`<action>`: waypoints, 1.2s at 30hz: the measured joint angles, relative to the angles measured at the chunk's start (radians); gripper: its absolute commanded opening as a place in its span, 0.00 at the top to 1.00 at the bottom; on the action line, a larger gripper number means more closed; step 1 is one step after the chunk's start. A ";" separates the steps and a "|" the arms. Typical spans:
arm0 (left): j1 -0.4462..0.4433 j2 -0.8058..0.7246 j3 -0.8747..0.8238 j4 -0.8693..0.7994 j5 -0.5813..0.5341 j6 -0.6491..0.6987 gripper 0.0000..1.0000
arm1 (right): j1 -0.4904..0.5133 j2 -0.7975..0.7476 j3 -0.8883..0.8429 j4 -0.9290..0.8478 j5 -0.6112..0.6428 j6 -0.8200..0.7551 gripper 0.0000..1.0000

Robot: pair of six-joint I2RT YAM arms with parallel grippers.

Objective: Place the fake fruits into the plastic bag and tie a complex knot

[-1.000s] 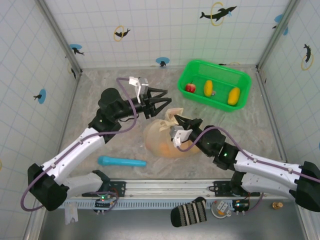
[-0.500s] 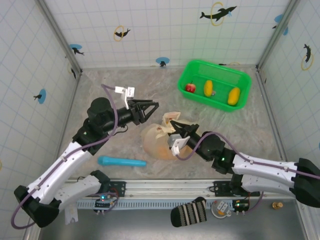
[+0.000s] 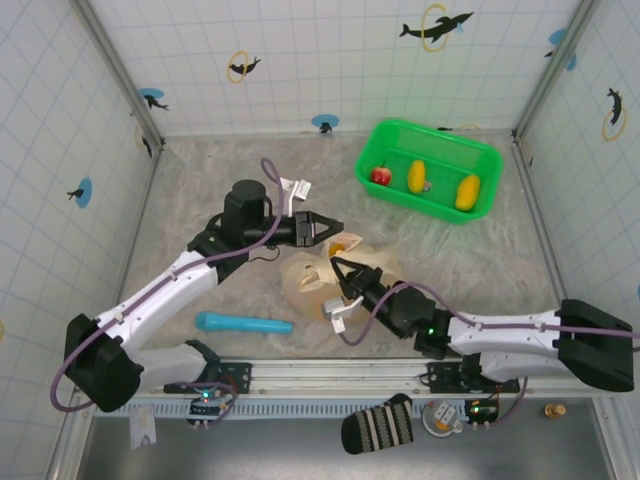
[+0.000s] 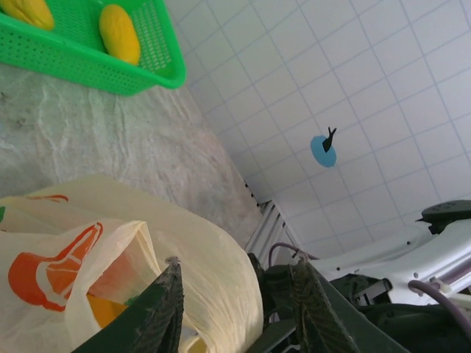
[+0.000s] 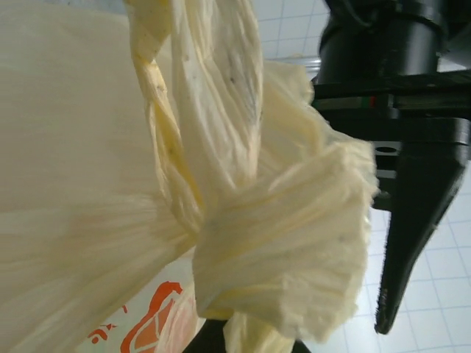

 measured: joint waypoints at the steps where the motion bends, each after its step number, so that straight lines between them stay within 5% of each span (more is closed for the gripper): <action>1: 0.000 0.000 0.000 -0.008 0.001 0.004 0.65 | 0.001 0.013 -0.004 0.013 0.008 -0.019 1.00; 12: 0.024 -0.016 0.001 -0.091 -0.001 0.054 0.62 | 0.039 0.086 -0.011 0.146 0.051 -0.241 1.00; 20: 0.024 0.038 0.002 -0.123 0.061 0.053 0.81 | 0.066 0.088 -0.011 0.161 0.050 -0.318 1.00; 25: 0.023 0.047 0.002 -0.149 0.091 0.039 0.67 | 0.066 0.101 -0.013 0.178 0.050 -0.339 1.00; 36: 0.024 0.053 -0.050 -0.186 0.110 0.014 0.63 | 0.066 0.123 -0.066 0.206 0.051 -0.353 1.00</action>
